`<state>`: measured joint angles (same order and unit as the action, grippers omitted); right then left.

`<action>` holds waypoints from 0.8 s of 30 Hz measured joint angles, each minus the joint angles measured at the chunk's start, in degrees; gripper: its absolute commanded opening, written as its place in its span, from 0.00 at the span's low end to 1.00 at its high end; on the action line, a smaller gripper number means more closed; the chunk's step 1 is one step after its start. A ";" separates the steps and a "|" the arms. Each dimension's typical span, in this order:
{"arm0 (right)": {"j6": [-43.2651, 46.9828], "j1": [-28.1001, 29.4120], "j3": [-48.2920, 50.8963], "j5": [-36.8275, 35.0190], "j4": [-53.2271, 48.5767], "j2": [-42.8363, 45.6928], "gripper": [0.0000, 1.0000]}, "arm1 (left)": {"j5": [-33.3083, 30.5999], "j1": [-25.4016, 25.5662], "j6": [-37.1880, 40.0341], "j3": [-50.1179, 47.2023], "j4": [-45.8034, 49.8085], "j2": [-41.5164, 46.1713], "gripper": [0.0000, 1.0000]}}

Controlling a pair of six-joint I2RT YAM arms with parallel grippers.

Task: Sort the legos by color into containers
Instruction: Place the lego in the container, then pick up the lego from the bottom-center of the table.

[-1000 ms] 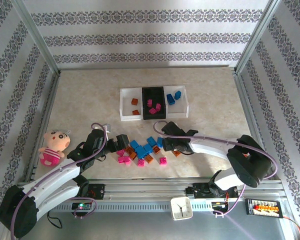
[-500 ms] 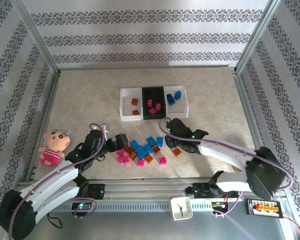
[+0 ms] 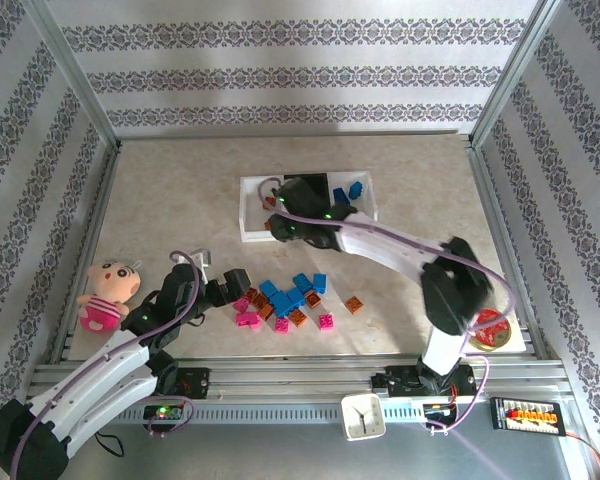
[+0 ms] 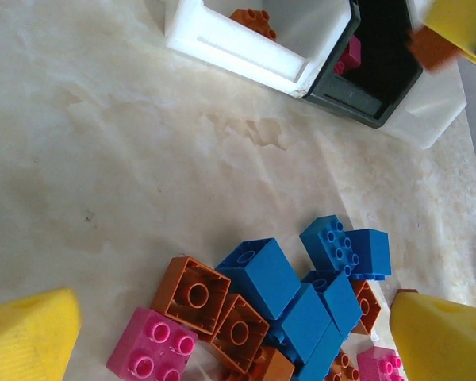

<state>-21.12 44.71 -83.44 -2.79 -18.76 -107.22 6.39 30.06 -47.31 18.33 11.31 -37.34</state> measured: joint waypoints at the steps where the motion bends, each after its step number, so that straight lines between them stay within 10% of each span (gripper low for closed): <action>1: 0.17 -0.13 -3.26 0.02 -0.39 -3.28 0.25 | 0.02 0.00 -0.22 -0.13 0.09 0.22 1.00; 15: 0.13 -3.26 -24.61 0.52 -8.00 -19.23 0.62 | 0.76 0.00 -2.51 -2.23 0.33 1.66 1.00; 24: 0.09 -1.77 -0.07 0.72 -3.98 4.17 0.63 | 1.07 0.00 -2.71 -2.23 0.26 1.84 1.00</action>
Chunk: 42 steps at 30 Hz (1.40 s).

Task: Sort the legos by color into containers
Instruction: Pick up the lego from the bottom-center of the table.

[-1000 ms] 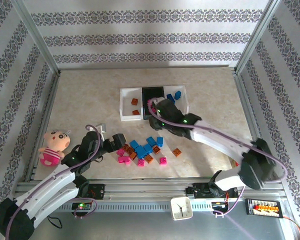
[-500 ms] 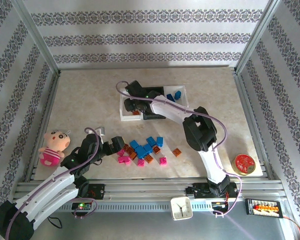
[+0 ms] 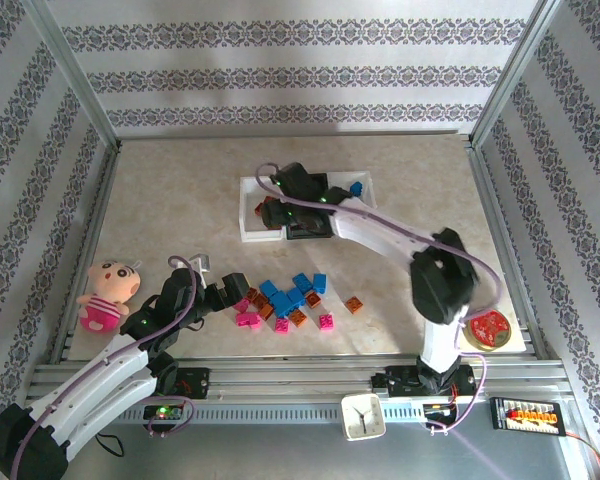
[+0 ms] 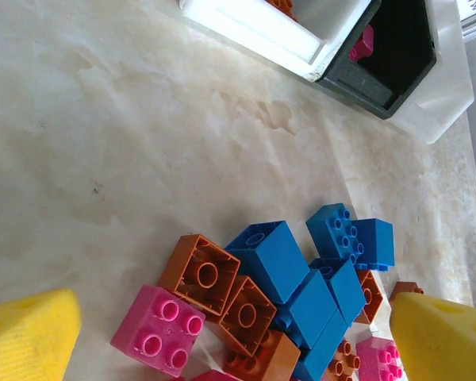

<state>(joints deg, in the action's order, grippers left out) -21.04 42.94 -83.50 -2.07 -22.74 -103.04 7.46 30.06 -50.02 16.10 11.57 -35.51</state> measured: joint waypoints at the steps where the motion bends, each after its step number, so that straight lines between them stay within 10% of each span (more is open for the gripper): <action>1: -0.07 0.39 3.72 -0.02 0.81 3.69 0.63 | -0.04 0.00 0.00 0.00 0.00 0.00 1.00; 21: -10.80 2.01 51.43 -5.03 -2.67 51.17 0.67 | -0.66 -0.02 0.48 0.00 0.04 0.17 1.00; 42: -10.05 -0.28 53.83 -1.38 -1.44 34.03 0.62 | -0.63 -0.02 -1.03 -3.26 -0.35 0.26 1.00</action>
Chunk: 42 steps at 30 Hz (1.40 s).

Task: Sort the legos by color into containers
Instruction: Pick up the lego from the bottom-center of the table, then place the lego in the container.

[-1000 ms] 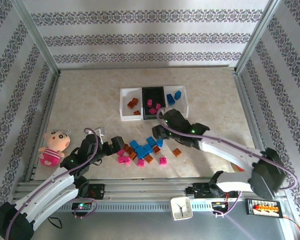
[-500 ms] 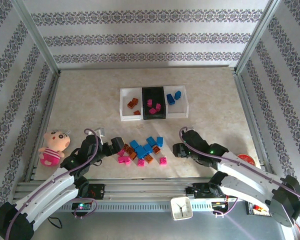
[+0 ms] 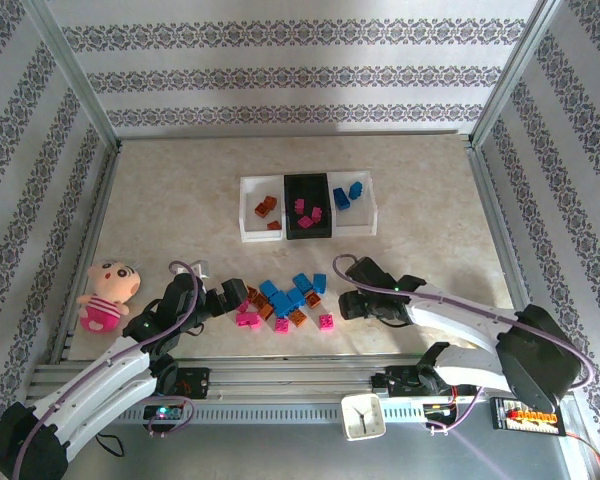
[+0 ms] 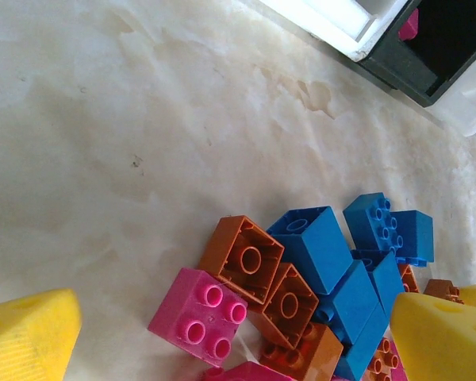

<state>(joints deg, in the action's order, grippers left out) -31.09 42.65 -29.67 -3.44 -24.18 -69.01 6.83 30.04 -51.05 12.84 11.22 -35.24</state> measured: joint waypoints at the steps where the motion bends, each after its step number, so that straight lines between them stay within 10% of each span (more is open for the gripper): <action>1: 0.20 0.26 -0.26 0.09 0.24 -0.72 0.61 | 0.00 0.00 -0.07 0.00 0.00 0.00 1.00; 14: 2.78 0.63 -3.72 1.27 1.20 -6.86 0.31 | 0.00 0.00 -0.46 0.04 -0.02 -0.28 1.00; 25: 4.55 0.57 -16.55 4.48 -0.44 -1.22 0.25 | 0.00 0.00 -0.46 0.11 0.02 -0.33 1.00; 42: 8.52 -2.45 -74.36 7.54 1.18 -54.82 0.27 | 0.39 0.00 -0.96 0.90 0.79 -0.26 1.00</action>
<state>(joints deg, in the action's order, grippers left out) -22.57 40.21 -104.03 4.10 -23.00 -123.83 7.22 30.04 -52.01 13.74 12.01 -35.51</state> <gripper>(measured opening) 0.289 0.997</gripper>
